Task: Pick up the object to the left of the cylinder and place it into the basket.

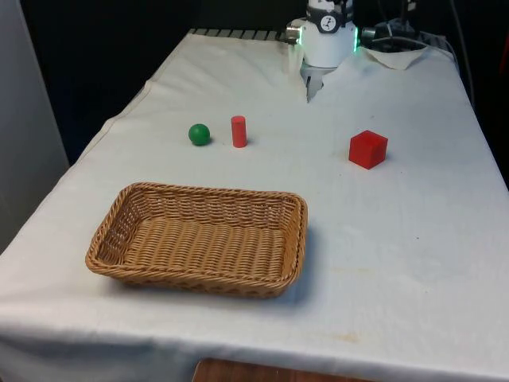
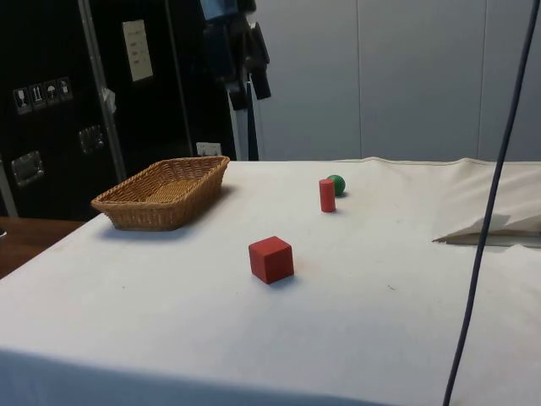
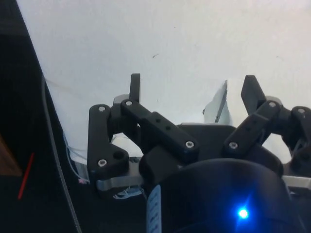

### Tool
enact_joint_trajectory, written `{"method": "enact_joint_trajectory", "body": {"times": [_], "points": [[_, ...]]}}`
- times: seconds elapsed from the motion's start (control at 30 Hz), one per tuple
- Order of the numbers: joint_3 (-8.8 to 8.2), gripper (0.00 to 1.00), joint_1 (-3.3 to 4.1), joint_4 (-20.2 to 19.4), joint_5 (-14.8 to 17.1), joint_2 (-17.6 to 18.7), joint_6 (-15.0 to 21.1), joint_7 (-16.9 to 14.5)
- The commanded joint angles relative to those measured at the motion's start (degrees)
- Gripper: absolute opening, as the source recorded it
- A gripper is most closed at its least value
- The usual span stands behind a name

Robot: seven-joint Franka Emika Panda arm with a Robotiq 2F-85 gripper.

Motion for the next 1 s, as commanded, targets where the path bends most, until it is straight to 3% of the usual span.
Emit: {"method": "enact_joint_trajectory", "body": {"times": [0.0, 0.2, 0.23, 0.47, 0.53, 0.57, 0.67, 0.87, 0.9, 0.97], "points": [[0.23, 1.0, 0.23, -0.92, -0.06, -0.34, 1.26, 0.63], [1.89, 1.0, 0.23, -3.9, 0.0, -0.4, 4.87, 1.83], [1.72, 1.0, 0.0, -3.09, 0.0, -0.06, 3.55, 1.2], [4.07, 1.0, 0.23, -7.56, -0.11, -0.63, 9.63, 3.9], [4.58, 1.0, 0.17, -8.37, -0.11, -0.69, 10.71, 4.35], [4.53, 1.0, 0.0, -7.68, 0.0, -0.23, 9.57, 3.72], [5.56, 1.0, 0.17, -10.26, -0.23, -0.92, 13.06, 5.16], [6.65, 1.0, 0.17, -13.75, -0.63, -1.72, 17.13, 5.96], [6.59, 1.0, 0.0, -13.18, 0.0, -1.2, 16.04, 5.16], [6.99, 1.0, 0.11, -14.9, -0.74, -2.01, 18.51, 6.25]]}}
